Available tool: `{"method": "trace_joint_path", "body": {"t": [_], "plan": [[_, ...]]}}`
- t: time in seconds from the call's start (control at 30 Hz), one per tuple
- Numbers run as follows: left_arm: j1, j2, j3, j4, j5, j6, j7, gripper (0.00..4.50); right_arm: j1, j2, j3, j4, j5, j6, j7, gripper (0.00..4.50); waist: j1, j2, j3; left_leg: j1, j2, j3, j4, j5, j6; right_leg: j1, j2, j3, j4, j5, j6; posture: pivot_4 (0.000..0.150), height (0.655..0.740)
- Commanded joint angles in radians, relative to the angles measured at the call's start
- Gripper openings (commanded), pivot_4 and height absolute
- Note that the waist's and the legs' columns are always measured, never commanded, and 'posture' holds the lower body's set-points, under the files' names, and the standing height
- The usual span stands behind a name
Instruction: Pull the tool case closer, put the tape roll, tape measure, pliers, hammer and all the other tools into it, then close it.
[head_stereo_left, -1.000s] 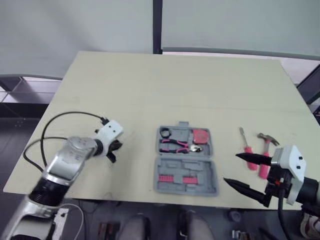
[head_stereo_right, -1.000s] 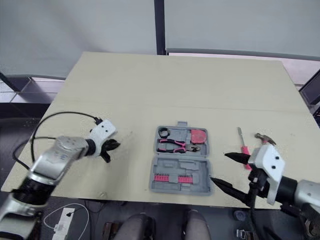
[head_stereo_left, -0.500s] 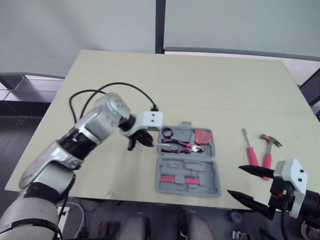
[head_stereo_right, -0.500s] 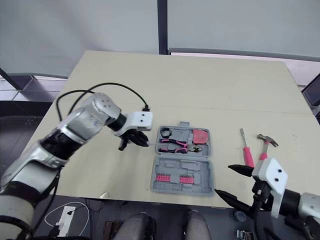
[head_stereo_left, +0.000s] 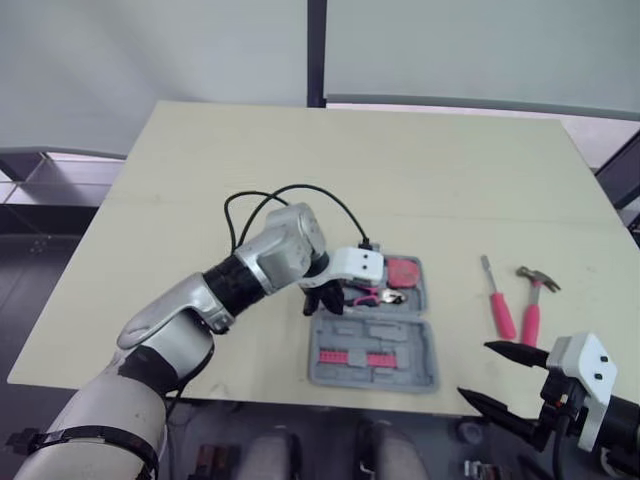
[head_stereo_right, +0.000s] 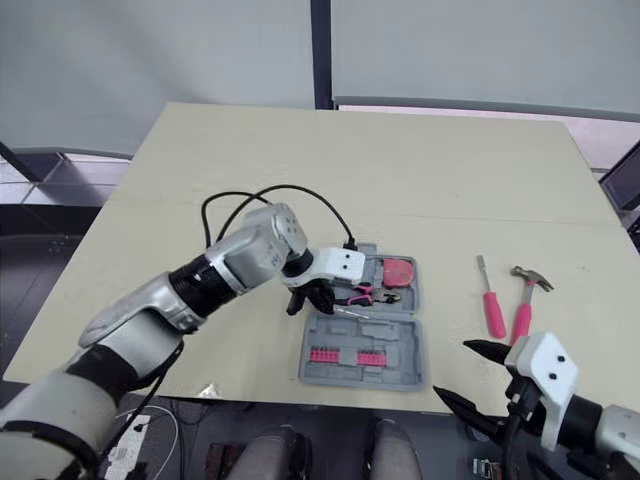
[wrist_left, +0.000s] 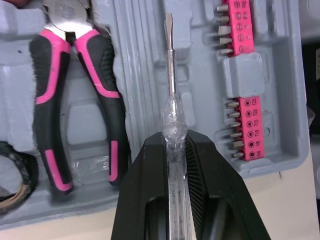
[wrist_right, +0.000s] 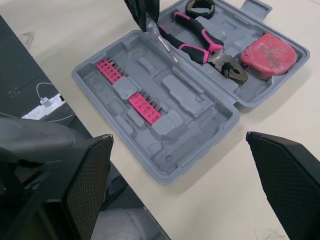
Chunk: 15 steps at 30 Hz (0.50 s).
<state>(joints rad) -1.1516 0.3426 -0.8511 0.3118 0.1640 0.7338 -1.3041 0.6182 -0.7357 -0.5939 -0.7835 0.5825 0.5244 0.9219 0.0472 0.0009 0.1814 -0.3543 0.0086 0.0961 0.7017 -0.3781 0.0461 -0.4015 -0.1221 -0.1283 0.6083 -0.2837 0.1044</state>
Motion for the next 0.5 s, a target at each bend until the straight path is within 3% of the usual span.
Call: {"method": "trace_joint_path", "body": {"t": [0.03,0.5], "plan": [[-0.027,-0.030,-0.002,0.014,0.035,-0.023,0.005,0.01,0.003,0.011,0.005,-0.009,-0.006,-0.021,-0.012,4.50,0.002,0.000,0.000,0.000,0.000,0.000,0.000,0.000,0.000,0.000,0.000,0.001,0.000,0.000,0.000,0.150,0.7400],[-0.022,-0.136,-0.022,0.097,0.114,0.022,0.029,0.01,-0.016,0.011,0.043,0.006,-0.029,-0.033,-0.023,4.50,0.003,0.000,0.000,-0.001,0.000,-0.001,0.000,0.000,0.001,0.000,-0.001,0.004,0.000,0.000,0.000,0.150,0.7400]]}}
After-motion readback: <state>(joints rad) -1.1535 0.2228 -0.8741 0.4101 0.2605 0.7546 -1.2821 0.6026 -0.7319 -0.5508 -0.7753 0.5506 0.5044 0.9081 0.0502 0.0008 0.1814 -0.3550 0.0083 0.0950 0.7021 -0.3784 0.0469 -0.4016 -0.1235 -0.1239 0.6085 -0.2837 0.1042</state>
